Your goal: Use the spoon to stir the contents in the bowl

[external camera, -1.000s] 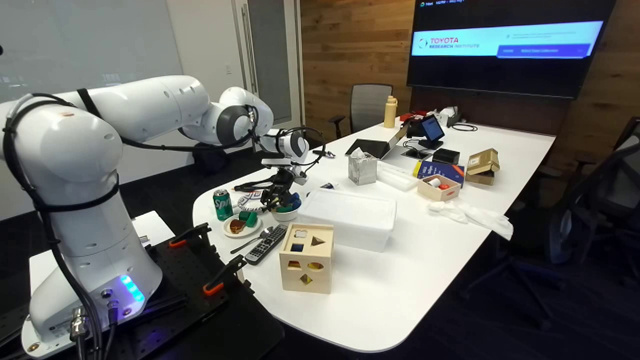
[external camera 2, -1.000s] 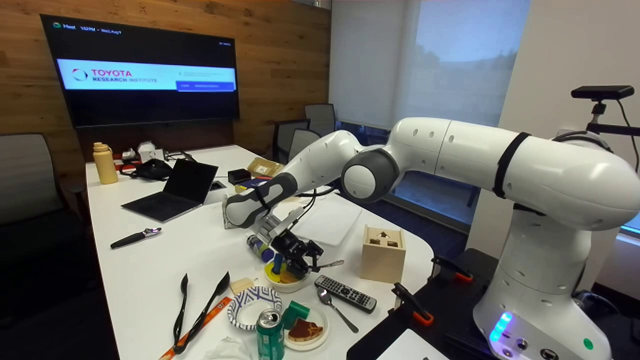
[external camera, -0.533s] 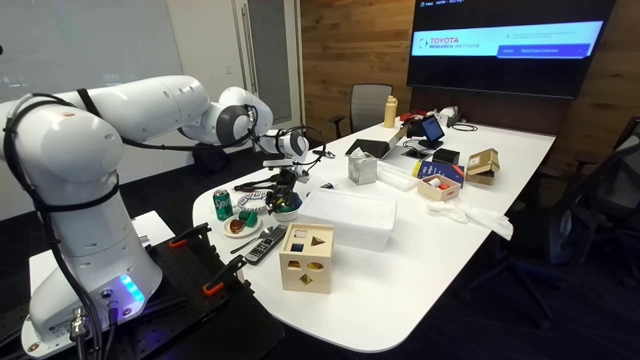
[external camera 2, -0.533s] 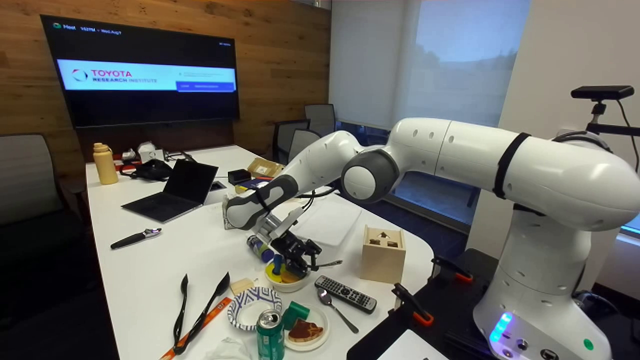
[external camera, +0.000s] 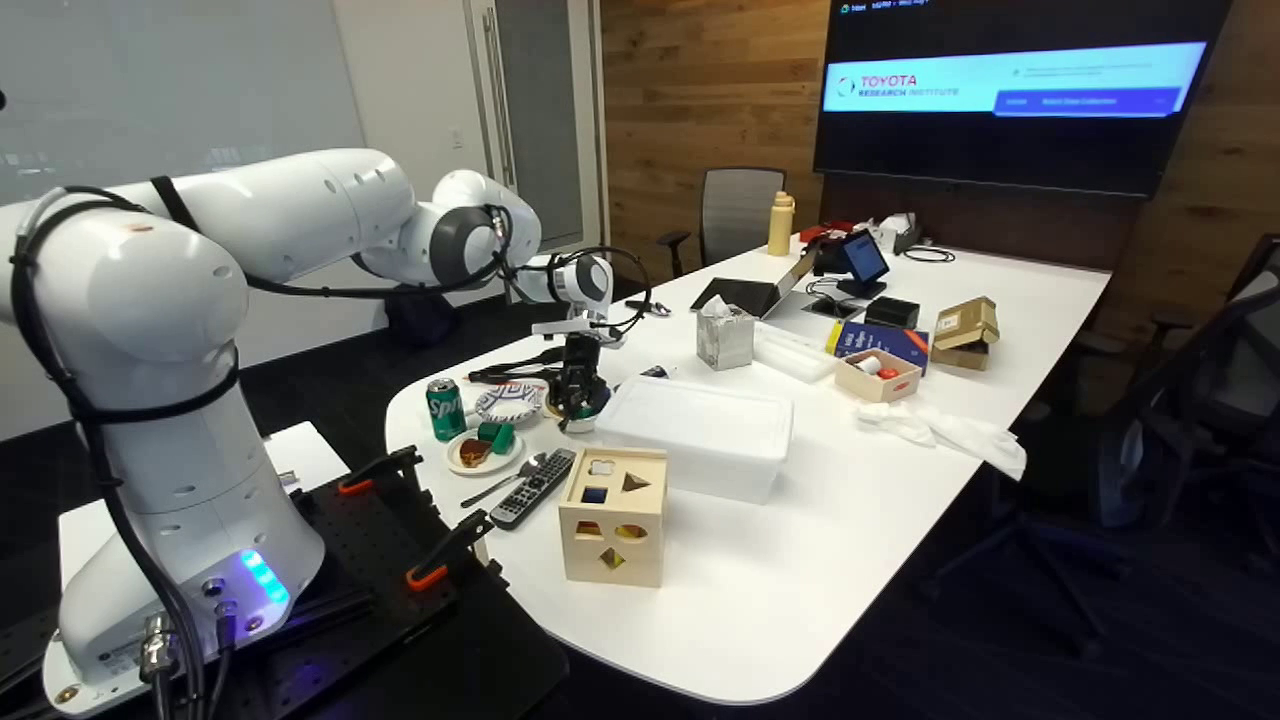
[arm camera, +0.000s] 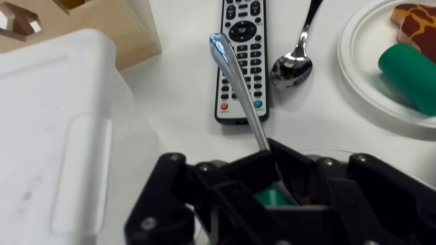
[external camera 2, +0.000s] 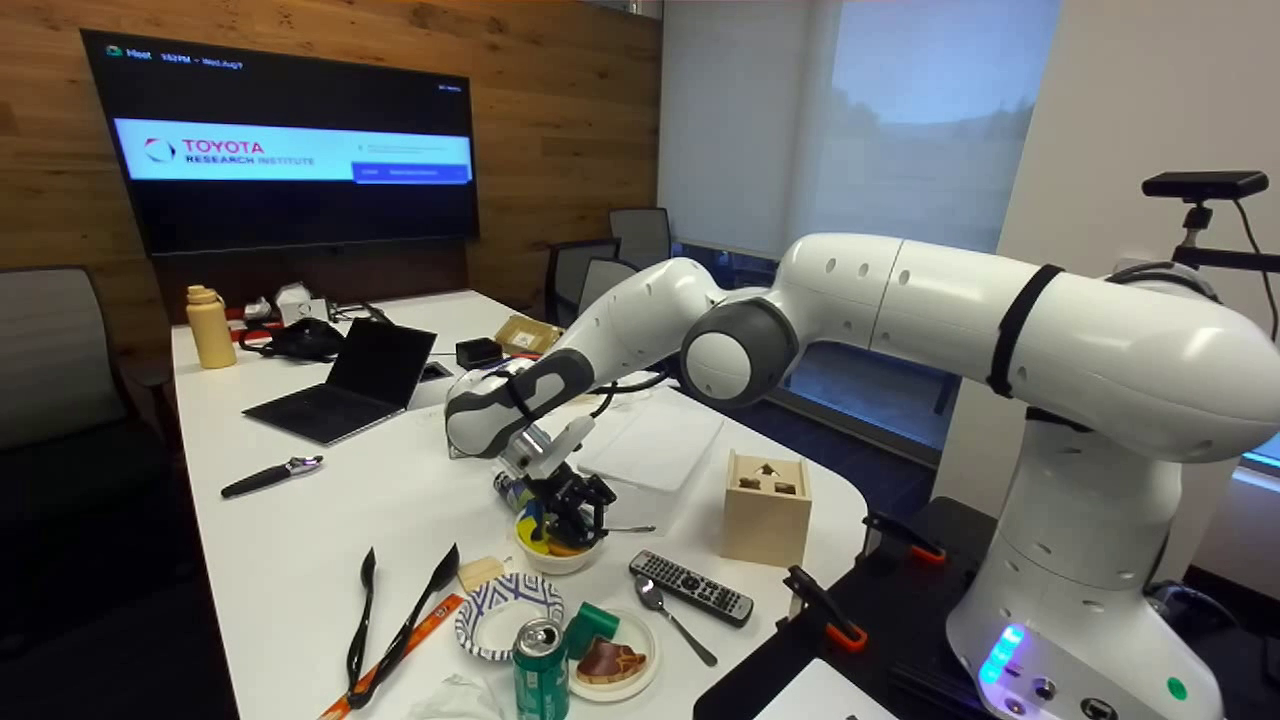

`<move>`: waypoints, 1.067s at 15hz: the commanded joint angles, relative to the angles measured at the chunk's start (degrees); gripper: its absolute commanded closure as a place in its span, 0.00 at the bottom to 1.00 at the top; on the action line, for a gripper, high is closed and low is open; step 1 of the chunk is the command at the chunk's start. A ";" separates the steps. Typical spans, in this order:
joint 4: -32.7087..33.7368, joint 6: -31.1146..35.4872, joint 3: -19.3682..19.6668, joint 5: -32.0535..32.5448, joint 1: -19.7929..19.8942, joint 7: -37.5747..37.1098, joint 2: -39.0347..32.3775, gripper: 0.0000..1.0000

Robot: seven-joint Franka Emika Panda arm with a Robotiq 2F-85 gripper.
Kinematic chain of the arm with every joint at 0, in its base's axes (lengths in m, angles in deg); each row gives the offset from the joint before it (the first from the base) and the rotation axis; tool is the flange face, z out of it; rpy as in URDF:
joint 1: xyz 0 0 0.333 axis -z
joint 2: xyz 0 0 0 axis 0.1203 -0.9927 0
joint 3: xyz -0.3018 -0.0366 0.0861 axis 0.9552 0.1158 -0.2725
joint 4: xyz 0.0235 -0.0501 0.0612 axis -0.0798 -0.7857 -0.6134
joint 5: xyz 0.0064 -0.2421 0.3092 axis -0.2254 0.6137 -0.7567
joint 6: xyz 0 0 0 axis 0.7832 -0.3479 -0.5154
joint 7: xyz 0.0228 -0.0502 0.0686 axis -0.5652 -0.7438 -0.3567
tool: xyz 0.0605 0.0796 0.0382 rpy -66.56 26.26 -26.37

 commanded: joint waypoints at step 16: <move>-0.89 -3.70 -0.89 -2.24 -2.47 -7.54 4.95 1.00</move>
